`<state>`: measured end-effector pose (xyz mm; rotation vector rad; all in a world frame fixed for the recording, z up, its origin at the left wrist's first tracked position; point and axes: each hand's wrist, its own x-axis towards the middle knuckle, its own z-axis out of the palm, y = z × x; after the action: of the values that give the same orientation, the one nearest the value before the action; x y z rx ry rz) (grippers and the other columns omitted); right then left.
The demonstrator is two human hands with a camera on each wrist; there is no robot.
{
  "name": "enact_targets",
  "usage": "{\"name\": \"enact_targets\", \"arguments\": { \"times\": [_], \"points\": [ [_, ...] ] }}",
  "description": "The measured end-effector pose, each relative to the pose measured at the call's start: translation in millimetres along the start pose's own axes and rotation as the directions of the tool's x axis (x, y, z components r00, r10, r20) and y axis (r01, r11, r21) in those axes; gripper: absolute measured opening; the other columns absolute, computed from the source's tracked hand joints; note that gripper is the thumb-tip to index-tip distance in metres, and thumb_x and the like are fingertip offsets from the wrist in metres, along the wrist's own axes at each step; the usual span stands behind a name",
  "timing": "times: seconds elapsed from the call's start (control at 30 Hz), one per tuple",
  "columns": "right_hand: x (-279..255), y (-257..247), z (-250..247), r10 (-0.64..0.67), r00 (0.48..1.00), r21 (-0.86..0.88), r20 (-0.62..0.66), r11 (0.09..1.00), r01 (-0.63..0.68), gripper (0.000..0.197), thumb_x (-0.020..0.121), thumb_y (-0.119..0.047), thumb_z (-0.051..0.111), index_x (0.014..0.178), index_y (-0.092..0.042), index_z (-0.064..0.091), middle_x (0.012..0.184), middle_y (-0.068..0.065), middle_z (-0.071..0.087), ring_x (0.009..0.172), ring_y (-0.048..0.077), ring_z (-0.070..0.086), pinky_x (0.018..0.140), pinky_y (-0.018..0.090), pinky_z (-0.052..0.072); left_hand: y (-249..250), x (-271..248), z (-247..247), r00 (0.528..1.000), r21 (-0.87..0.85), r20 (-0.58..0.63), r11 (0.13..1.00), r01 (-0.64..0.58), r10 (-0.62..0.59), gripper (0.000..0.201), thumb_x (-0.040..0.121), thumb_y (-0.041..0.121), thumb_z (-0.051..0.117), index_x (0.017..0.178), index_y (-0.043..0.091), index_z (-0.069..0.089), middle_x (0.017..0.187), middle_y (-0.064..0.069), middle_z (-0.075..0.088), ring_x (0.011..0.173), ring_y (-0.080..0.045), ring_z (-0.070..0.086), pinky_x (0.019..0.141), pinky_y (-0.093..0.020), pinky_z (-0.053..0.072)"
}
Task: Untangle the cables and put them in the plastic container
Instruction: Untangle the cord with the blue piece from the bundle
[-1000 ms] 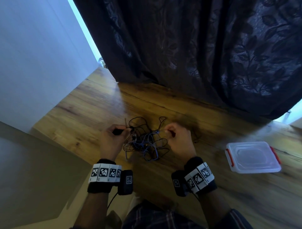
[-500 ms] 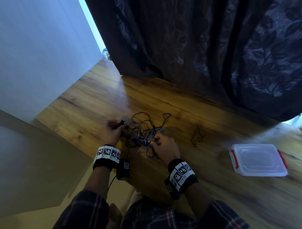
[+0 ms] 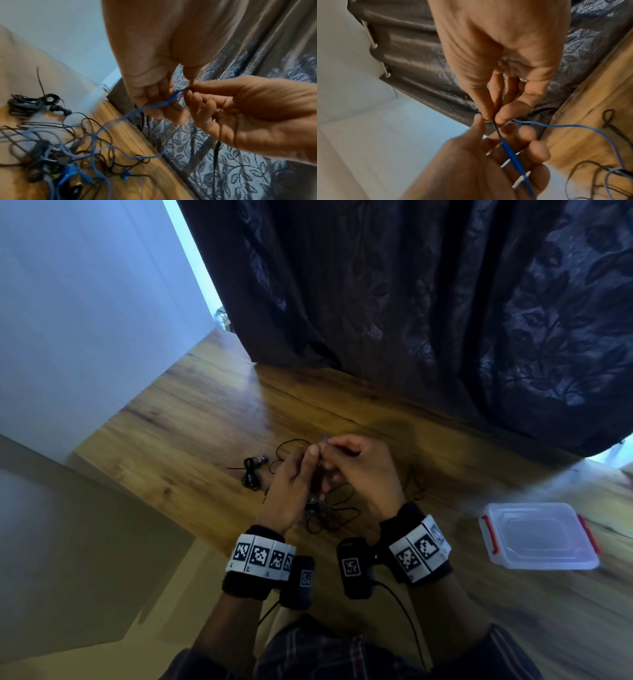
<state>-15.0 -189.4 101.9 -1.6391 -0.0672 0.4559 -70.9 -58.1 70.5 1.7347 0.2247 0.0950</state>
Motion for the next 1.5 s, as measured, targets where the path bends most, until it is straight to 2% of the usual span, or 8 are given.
{"name": "enact_targets", "arguments": {
  "times": [0.3,0.63,0.8,0.9,0.97,1.2,1.33,1.5],
  "points": [
    [17.4,-56.6,-32.3,-0.178,0.963,0.245,-0.203,0.943,0.226,0.021,0.093,-0.013,0.070,0.107,0.002,0.069,0.087,0.010,0.074,0.071,0.011,0.066,0.060,0.022,0.054,1.4,-6.9,-32.3,0.993,0.070,-0.011,0.990,-0.120,0.121,0.027,0.101,0.023,0.051,0.089,0.003,0.065,0.060,0.012,0.059,0.058,-0.004,0.052,0.058,-0.028,0.046],
    [29.7,-98.8,-53.8,-0.290,0.888,0.370,-0.356,0.829,0.419,0.016,0.099,-0.013,0.060,0.110,-0.001,0.062,0.095,0.010,0.073,0.084,0.015,0.070,0.078,0.029,0.058,-0.2,-10.8,-64.7,0.988,0.103,-0.081,0.987,-0.122,0.130,0.024,0.099,0.020,0.057,0.080,0.007,0.064,0.055,0.004,0.052,0.051,-0.008,0.050,0.052,-0.021,0.045],
    [38.8,-129.1,-72.9,-0.314,0.913,0.444,-0.259,0.801,0.402,0.008,0.102,-0.008,0.052,0.105,-0.004,0.059,0.092,0.010,0.069,0.074,0.014,0.067,0.074,0.030,0.058,-12.5,-14.2,-78.8,0.985,0.190,-0.128,0.977,-0.092,0.118,0.027,0.098,0.017,0.058,0.078,0.001,0.066,0.057,0.007,0.063,0.050,0.002,0.051,0.053,-0.012,0.041],
    [45.3,-127.0,-75.0,-0.329,0.900,0.353,-0.285,0.837,0.418,0.009,0.102,-0.006,0.051,0.104,-0.004,0.059,0.085,0.006,0.067,0.062,0.008,0.057,0.063,0.025,0.054,-18.8,-15.5,-86.7,0.981,0.190,-0.174,0.981,-0.046,0.080,0.030,0.098,0.022,0.059,0.079,-0.001,0.067,0.069,-0.014,0.068,0.055,-0.008,0.058,0.054,-0.019,0.047],
    [45.9,-117.3,-73.1,-0.339,0.903,0.248,-0.264,0.881,0.403,0.008,0.100,-0.006,0.054,0.100,-0.006,0.062,0.081,0.005,0.067,0.056,0.006,0.050,0.056,0.024,0.046,-21.0,-16.3,-89.6,0.984,0.201,-0.167,0.979,-0.032,0.067,0.032,0.098,0.024,0.059,0.075,0.005,0.068,0.069,-0.007,0.071,0.060,-0.013,0.063,0.060,-0.023,0.051],
    [8.1,-98.3,-49.4,-0.399,0.914,-0.113,0.068,0.907,0.405,0.014,0.097,-0.019,0.065,0.104,-0.016,0.076,0.071,-0.007,0.068,0.063,-0.003,0.058,0.059,0.011,0.042,-12.6,-15.0,-67.0,0.997,0.492,-0.071,0.871,0.007,0.033,0.063,0.087,0.076,0.040,0.109,0.025,0.070,0.103,0.010,0.071,0.093,-0.003,0.067,0.081,-0.035,0.057],
    [-11.8,-87.9,-29.6,-0.430,0.883,-0.130,0.189,0.880,0.457,0.014,0.095,-0.015,0.068,0.106,-0.012,0.076,0.080,0.000,0.073,0.077,0.005,0.067,0.077,0.016,0.051,35.8,-8.6,-29.5,0.967,0.284,-0.046,0.931,-0.229,0.251,0.040,0.095,0.046,0.058,0.132,0.030,0.053,0.121,0.018,0.059,0.112,0.014,0.053,0.085,-0.006,0.045],
    [-22.6,-81.8,-23.6,-0.530,0.848,0.021,-0.019,0.848,0.530,0.013,0.097,-0.012,0.066,0.106,-0.009,0.075,0.097,-0.003,0.075,0.091,0.007,0.069,0.082,0.022,0.053,43.5,4.9,-14.0,0.959,0.020,0.010,0.958,-0.285,0.284,0.012,0.101,0.014,0.053,0.100,0.009,0.064,0.079,-0.006,0.067,0.073,-0.018,0.064,0.071,-0.032,0.054]
  ]
}}
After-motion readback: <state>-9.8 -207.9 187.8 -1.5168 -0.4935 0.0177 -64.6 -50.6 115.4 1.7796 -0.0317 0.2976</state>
